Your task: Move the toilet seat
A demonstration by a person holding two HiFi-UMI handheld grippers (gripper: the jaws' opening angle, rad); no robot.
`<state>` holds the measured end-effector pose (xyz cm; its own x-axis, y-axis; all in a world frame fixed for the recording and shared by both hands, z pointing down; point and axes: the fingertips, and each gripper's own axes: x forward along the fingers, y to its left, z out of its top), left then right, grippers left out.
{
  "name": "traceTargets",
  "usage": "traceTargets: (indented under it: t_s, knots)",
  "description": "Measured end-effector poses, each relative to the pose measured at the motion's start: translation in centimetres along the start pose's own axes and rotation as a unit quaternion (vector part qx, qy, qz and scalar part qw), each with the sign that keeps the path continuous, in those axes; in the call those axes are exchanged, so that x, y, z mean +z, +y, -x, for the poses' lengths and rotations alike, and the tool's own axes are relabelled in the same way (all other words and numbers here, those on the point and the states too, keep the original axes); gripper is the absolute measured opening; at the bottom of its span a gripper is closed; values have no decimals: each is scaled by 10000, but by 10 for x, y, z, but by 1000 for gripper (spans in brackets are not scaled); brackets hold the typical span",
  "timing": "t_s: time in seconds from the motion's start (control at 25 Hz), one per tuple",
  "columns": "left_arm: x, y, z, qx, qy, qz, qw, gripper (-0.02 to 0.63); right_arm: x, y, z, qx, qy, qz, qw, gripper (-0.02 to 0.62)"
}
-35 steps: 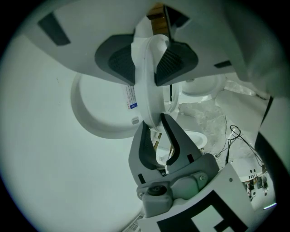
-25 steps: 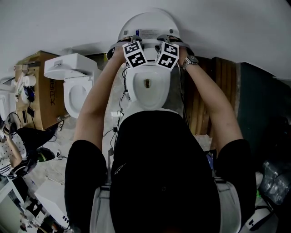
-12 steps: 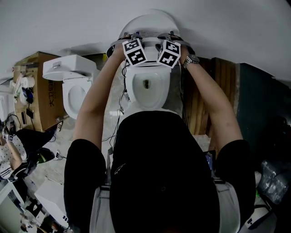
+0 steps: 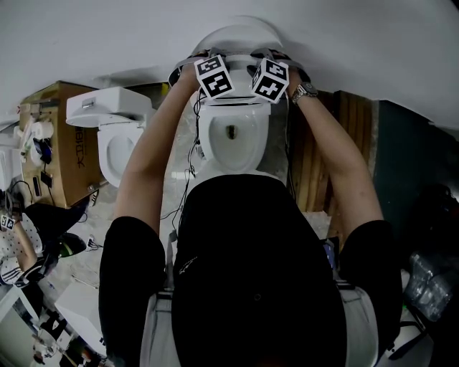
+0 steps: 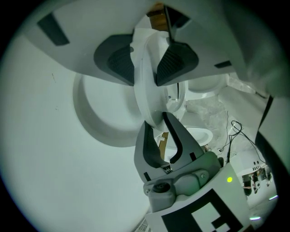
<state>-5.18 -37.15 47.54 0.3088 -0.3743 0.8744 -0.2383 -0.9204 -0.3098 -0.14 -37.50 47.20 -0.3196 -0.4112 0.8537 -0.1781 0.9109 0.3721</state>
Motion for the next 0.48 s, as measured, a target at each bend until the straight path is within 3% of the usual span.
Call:
traceTargets:
  t_s: [0.48]
  knots:
    - [4,18,-6,109,-17,96,9999,149,-1,-19,-5,-528,2,-74,9986,152]
